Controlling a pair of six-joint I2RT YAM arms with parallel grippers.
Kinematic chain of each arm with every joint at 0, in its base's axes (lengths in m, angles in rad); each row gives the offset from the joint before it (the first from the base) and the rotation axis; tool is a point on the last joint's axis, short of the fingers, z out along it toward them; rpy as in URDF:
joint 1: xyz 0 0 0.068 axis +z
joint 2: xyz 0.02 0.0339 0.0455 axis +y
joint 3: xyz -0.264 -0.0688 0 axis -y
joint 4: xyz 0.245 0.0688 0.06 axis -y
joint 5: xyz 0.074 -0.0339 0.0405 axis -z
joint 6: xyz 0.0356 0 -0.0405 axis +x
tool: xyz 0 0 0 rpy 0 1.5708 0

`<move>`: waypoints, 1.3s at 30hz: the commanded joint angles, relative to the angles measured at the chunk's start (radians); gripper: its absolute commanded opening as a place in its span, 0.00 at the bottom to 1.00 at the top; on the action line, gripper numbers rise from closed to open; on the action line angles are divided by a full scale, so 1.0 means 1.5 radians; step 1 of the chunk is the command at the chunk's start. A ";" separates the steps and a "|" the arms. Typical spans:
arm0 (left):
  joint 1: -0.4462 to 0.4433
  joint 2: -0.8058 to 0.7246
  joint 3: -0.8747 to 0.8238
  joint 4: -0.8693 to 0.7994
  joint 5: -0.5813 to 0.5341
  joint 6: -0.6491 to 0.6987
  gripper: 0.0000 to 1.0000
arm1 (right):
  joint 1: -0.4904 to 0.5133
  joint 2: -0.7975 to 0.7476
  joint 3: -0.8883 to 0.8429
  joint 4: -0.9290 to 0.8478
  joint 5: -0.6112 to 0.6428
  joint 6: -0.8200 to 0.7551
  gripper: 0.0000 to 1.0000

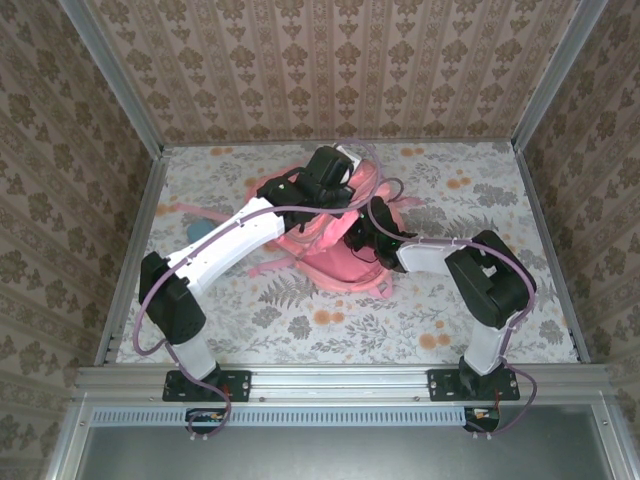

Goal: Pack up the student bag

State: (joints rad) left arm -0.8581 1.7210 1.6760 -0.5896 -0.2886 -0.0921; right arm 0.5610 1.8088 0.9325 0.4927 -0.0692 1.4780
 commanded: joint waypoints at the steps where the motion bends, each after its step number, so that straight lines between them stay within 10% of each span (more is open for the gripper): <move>1: 0.009 -0.023 0.013 0.096 0.007 -0.028 0.00 | 0.002 -0.033 -0.009 0.002 -0.009 0.016 0.64; 13: 0.030 -0.012 -0.005 0.108 0.055 -0.047 0.00 | -0.014 -0.270 -0.179 -0.101 -0.010 0.051 0.51; 20: 0.041 0.032 0.021 0.134 0.123 -0.083 0.00 | -0.026 -0.434 -0.197 -0.347 -0.034 0.001 0.37; 29: 0.046 0.141 0.109 0.161 0.238 -0.184 0.01 | -0.055 -0.660 -0.224 -0.604 0.085 -0.101 0.42; 39: 0.108 0.156 0.069 0.178 0.354 -0.361 0.61 | -0.055 -0.639 -0.155 -0.750 0.068 -0.356 0.75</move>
State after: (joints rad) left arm -0.7441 2.0136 1.8393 -0.3733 0.1829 -0.5091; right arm 0.4812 0.8207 0.6632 -0.5316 0.0494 1.0935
